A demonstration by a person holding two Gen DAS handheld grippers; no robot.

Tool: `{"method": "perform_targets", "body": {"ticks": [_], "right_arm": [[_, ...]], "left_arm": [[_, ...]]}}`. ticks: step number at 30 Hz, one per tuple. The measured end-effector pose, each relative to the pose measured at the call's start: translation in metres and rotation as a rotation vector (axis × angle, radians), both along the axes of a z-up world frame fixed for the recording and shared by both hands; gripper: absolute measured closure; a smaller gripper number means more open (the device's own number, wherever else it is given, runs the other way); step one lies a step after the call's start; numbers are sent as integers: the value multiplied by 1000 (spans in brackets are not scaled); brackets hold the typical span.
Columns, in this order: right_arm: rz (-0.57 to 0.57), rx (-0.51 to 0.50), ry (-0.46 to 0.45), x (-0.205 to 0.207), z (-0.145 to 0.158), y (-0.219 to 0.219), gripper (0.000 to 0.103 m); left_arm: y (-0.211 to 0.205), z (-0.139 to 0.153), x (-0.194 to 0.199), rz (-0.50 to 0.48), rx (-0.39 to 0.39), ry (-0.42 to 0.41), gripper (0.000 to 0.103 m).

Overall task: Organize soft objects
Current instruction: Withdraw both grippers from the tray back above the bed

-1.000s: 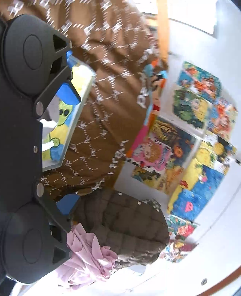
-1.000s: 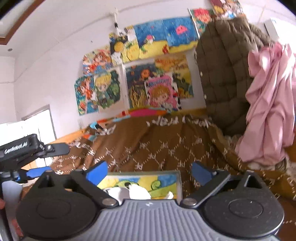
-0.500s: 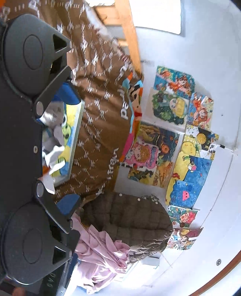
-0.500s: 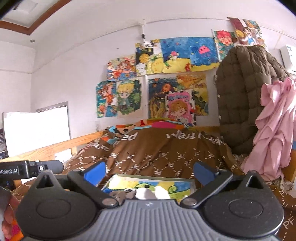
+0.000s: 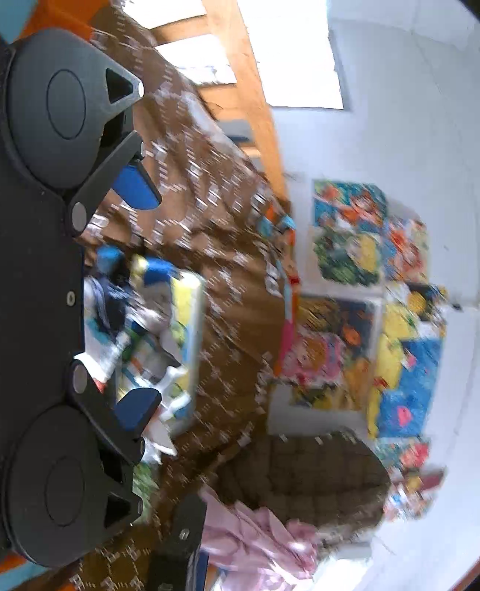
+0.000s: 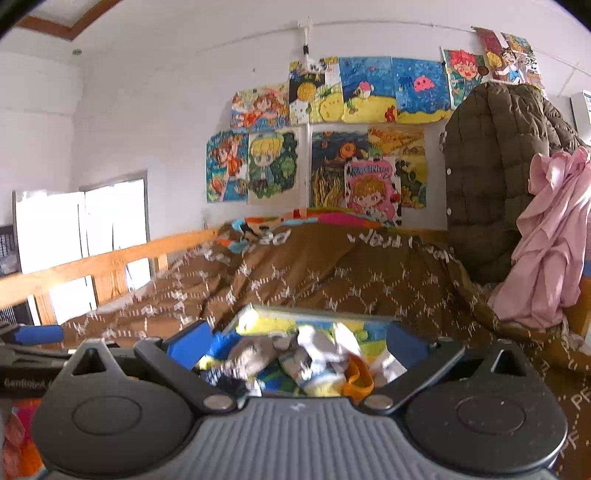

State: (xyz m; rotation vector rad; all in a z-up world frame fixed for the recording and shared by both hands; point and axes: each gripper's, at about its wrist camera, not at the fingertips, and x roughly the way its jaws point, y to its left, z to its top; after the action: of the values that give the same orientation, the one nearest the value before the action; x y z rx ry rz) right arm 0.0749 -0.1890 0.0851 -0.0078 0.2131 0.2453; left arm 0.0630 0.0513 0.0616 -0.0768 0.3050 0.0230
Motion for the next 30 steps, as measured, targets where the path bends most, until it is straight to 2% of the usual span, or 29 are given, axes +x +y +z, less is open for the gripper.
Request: {"method": "perform_targets", "body": {"ticks": [4, 8, 13, 20, 26, 30], "right_arm": [[-20, -47, 74, 6, -23, 5, 0], [-38, -75, 107, 13, -39, 9, 0], [-27, -115, 145, 21, -57, 15, 0], [15, -158, 198, 30, -73, 26, 0], [54, -159, 232, 31, -79, 33, 0], [70, -167, 240, 31, -81, 39, 0]], "left_arm": [[12, -20, 14, 71, -29, 120, 1], [25, -33, 27, 135, -80, 218, 1], [29, -43, 39, 155, -93, 308, 1], [26, -53, 49, 153, -85, 383, 1], [35, -61, 56, 198, -107, 478, 1], [38, -64, 57, 208, -111, 502, 1]]}}
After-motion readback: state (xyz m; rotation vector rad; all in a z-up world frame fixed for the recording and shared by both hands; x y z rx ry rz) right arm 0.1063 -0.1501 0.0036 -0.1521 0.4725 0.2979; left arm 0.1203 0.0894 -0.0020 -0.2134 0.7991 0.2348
